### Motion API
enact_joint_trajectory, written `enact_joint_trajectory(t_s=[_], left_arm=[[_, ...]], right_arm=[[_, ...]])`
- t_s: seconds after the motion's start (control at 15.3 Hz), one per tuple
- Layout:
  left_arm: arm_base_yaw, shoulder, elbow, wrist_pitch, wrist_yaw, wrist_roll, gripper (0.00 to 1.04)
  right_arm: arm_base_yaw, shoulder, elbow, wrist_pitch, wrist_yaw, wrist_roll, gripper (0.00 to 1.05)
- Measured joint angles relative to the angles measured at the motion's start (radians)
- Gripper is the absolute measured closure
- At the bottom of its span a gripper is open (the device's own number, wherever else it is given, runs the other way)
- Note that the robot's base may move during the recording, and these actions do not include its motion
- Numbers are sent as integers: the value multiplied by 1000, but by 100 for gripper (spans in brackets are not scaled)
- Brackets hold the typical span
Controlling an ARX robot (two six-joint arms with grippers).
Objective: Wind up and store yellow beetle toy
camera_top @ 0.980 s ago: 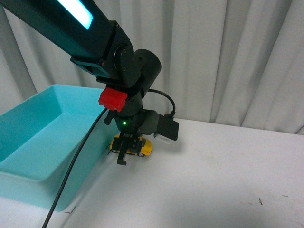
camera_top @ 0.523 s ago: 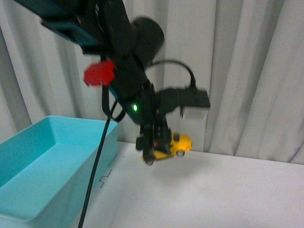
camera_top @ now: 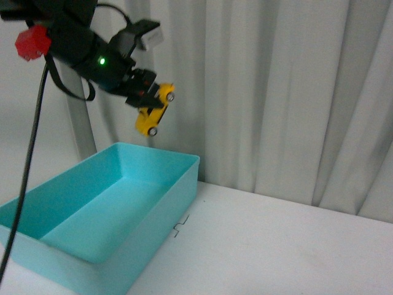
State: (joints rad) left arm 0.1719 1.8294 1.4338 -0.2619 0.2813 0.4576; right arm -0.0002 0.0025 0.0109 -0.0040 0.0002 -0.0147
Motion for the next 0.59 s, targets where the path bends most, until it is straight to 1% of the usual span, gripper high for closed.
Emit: enact_joint_trajectory(t_s=[0.07, 0.13, 0.26, 0.39, 0.59], left_arm=[[34, 26, -35, 26, -57, -37, 65], [55, 45, -61, 31, -90, -57, 65], [79, 82, -134, 64, -169, -70, 65], [93, 151, -174, 128, -260, -76, 65], [89, 216, -183, 183, -326, -76, 65]], right_arm=[[0, 0, 0, 0, 0, 0, 7], [0, 0, 0, 0, 0, 0, 7], [0, 0, 0, 0, 0, 0, 7], [0, 0, 0, 0, 0, 0, 7], [0, 0, 0, 0, 0, 0, 7]])
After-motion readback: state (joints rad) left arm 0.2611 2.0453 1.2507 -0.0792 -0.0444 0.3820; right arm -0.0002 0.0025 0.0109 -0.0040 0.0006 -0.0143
